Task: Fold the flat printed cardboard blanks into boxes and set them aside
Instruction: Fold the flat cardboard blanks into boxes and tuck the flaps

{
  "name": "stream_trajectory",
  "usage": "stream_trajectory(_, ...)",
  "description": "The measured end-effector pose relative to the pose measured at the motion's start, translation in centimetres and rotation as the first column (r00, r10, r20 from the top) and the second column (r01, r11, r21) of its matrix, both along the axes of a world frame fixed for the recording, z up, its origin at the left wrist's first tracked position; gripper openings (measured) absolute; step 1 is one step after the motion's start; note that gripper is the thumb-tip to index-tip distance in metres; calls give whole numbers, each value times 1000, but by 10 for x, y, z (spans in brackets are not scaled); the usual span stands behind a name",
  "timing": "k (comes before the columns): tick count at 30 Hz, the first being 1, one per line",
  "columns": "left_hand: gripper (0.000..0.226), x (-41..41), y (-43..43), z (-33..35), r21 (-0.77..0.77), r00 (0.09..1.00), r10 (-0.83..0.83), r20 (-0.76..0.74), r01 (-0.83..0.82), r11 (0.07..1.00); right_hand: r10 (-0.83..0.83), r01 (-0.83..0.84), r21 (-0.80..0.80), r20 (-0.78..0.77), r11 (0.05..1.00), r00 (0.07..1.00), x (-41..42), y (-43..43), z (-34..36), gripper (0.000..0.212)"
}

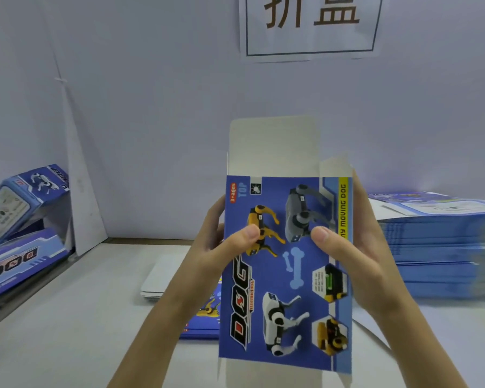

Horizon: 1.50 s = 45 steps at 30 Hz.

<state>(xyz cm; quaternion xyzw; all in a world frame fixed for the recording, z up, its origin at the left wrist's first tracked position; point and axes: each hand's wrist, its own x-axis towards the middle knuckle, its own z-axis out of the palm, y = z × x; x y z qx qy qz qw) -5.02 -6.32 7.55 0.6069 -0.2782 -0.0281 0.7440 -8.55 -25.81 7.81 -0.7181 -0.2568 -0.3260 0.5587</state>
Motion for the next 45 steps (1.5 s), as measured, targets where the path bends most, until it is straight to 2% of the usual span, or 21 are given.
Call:
stream_trajectory(4, 68, 0, 2, -1, 65, 1000, -1, 22, 0, 998, -3, 3, -23, 22, 1000, 1000, 1, -2, 0, 82)
stream_trajectory(8, 38, -3, 8, -2, 110, 997, -62, 35, 58, 992, -77, 77, -62, -3, 995, 997, 3, -11, -1, 79)
stream_trajectory(12, 30, -7, 5, 0, 133, 992, -110, 64, 100, 986, -114, 112, -107, -11, 988, 993, 3, -16, -1, 84)
stream_trajectory(17, 39, -6, -2, -1, 59, 994, -65, 85, 61, 996, -45, 45, -42, -7, 998, 999, 2, -16, 0, 81)
stream_trajectory(23, 31, -5, 1, -1, 73, 994, -88, 60, 83, 994, -57, 59, -29, 60, 998, 997, 3, -16, -1, 71)
stream_trajectory(25, 31, -6, 1, -2, 73, 995, -86, 50, 82, 994, -37, 40, -32, 70, 999, 997, 3, -15, -1, 62)
stream_trajectory(29, 34, -6, 2, 0, 32, 996, -79, 43, 78, 996, 39, -42, 34, 82, 999, 996, 1, -9, -2, 26)
stream_trajectory(31, 38, -6, 5, 0, 6, 996, -80, 49, 79, 997, 36, -39, 50, 77, 998, 996, 1, -6, -2, 19)
stream_trajectory(34, 57, -6, 7, 1, -23, 996, -72, 53, 73, 997, 38, -39, 22, 66, 999, 997, 1, -3, 0, 31)
stream_trajectory(36, 54, -5, 7, 2, -31, 996, -64, 57, 66, 997, 26, -26, -9, 67, 1000, 997, 0, -3, 0, 43)
stream_trajectory(39, 59, -4, 8, 2, 21, 992, -69, 102, 67, 998, -1, -1, 31, 67, 1000, 998, -1, -1, 0, 32)
stream_trajectory(42, 58, -5, 11, 4, 36, 986, -61, 155, 56, 998, -101, 103, -2, 183, 995, 978, -2, 4, 1, 19)
stream_trajectory(45, 58, -5, 17, 4, 25, 983, -3, 182, -2, 1000, -168, 216, -93, 366, 972, 915, -2, 8, 4, 25)
